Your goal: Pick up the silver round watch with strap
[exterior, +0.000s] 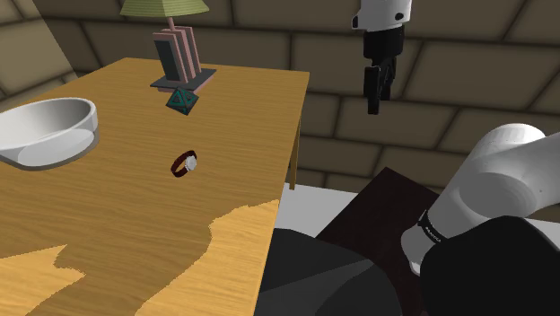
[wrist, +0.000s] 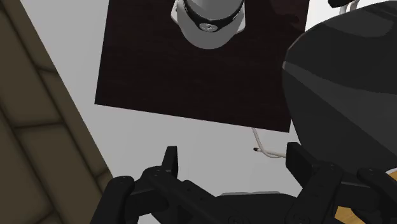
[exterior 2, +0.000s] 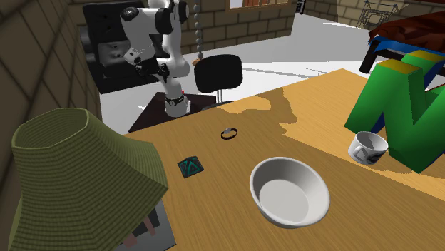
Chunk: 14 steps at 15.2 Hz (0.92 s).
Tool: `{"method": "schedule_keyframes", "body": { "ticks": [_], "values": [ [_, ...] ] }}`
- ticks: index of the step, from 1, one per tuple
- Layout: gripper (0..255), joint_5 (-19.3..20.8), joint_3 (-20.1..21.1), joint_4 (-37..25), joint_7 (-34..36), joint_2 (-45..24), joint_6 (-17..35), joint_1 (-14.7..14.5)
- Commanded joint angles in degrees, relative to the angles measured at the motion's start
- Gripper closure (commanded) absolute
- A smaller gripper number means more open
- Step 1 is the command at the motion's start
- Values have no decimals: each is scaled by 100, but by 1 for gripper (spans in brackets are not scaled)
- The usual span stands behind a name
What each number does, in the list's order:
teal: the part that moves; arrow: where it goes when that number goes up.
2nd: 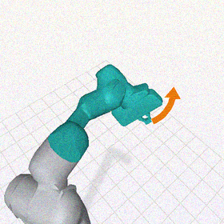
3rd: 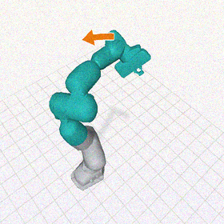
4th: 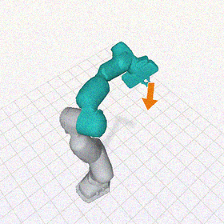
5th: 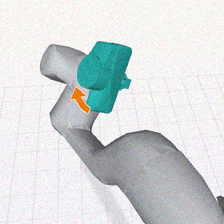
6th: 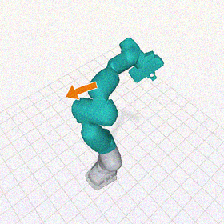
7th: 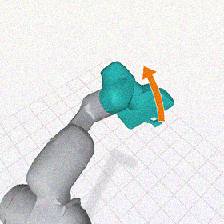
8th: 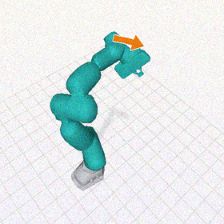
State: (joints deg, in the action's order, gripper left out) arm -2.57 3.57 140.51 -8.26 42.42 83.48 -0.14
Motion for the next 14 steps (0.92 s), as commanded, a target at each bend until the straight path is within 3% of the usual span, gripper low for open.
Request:
{"method": "schedule_keyframes", "body": {
  "ticks": [1, 8, 14],
  "values": [
    [0, 0, 0, 0, 0, 0, 0, 0],
    [0, -669, 892, -303, 1295, -634, 728, -161],
    [0, -910, 1626, -860, 2398, -1463, 1369, -183]
  ]
}}
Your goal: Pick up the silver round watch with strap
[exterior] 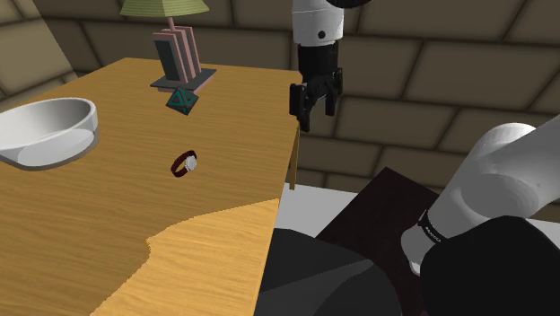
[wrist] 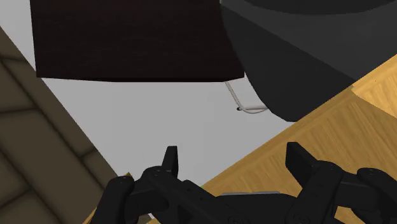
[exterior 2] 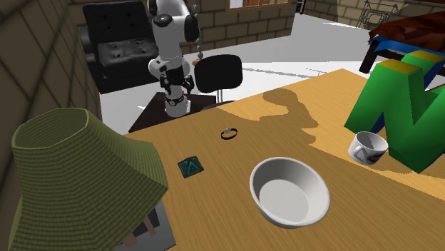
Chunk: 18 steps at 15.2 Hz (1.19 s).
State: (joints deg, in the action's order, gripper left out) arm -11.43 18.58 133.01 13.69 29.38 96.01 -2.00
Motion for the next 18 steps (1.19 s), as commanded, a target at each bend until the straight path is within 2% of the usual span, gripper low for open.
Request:
{"method": "schedule_keyframes", "body": {
  "ticks": [1, 5, 9, 14, 18],
  "values": [
    [0, -27, 245, -229, 392, -320, 217, 10],
    [0, 86, 709, -778, 1175, -1022, 585, 57],
    [0, 420, 1139, -1449, 2021, -1825, 870, 100],
    [0, 1161, 1541, -2485, 3160, -2983, 1030, 13],
    [0, 1912, 1657, -3512, 4041, -4001, 935, -290]
  ]
}}
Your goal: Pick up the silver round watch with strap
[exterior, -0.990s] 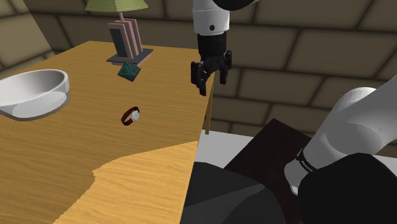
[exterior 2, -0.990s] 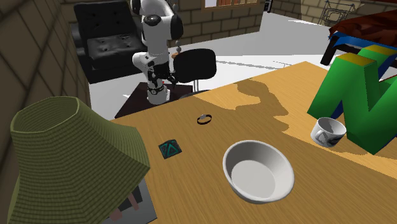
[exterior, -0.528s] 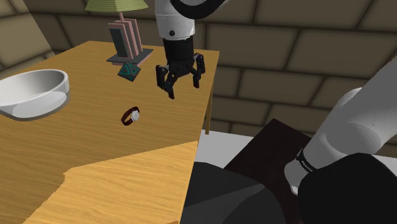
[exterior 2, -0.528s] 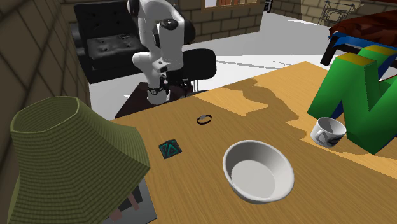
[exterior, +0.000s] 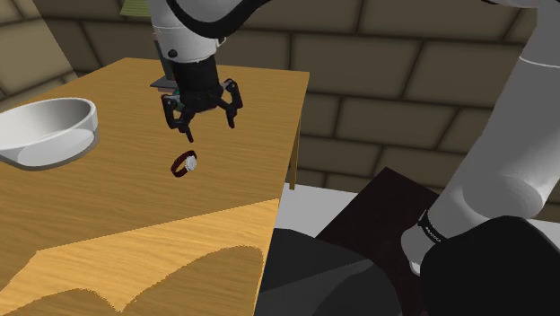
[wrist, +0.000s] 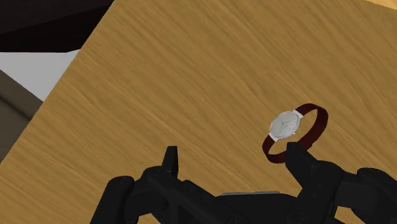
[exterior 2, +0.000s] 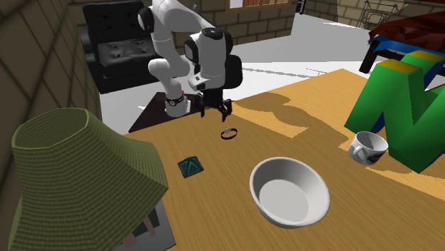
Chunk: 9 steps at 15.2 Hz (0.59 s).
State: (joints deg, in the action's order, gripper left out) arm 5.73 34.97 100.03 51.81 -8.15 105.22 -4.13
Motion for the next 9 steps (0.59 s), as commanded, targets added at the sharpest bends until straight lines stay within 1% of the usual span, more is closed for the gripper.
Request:
{"method": "schedule_keyframes", "body": {
  "ticks": [1, 4, 9],
  "values": [
    [0, 385, 10, -505, 426, -508, -42, -192],
    [0, 918, -75, -1470, 934, -1290, -290, -603],
    [0, 949, -118, -1132, 977, -1324, 76, -591]
  ]
}}
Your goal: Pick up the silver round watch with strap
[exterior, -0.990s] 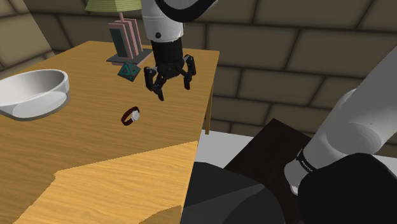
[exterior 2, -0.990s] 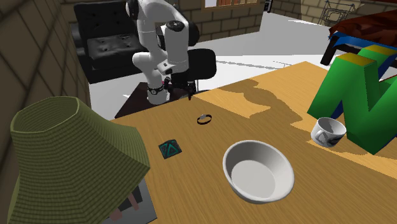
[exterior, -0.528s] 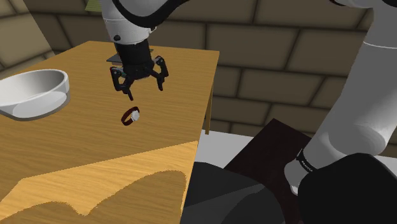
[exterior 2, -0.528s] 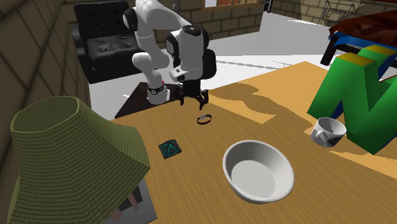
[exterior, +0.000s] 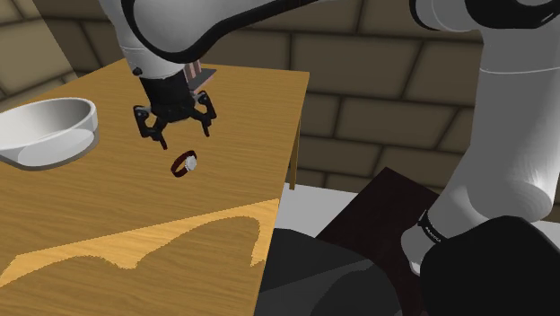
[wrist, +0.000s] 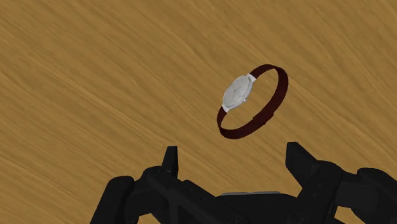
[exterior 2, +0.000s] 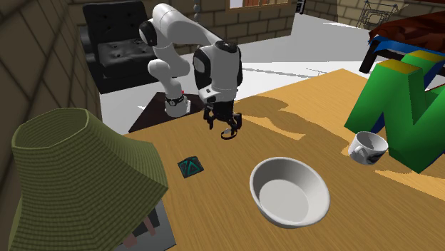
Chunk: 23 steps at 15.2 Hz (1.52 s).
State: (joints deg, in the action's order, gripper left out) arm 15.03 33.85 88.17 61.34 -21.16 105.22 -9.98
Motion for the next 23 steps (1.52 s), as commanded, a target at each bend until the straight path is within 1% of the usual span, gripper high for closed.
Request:
{"method": "schedule_keyframes", "body": {
  "ticks": [1, 3, 5, 6, 15, 16, 19, 22, 23],
  "values": [
    [0, 29, -11, 116, 34, -34, 146, -3],
    [0, 47, -20, 210, 51, -55, 256, 2],
    [0, 47, -20, 210, 51, -55, 256, 2],
    [255, 47, -20, 203, 51, -55, 250, 1],
    [255, 47, -20, 203, 50, -55, 250, 2],
    [0, 47, -20, 203, 50, -55, 250, 2],
    [0, 801, -111, -544, 845, -271, -682, -760],
    [0, 1537, -241, -1573, 1446, -749, -1765, -1645],
    [0, 1531, -253, -1488, 1468, -743, -1689, -1635]
  ]
}}
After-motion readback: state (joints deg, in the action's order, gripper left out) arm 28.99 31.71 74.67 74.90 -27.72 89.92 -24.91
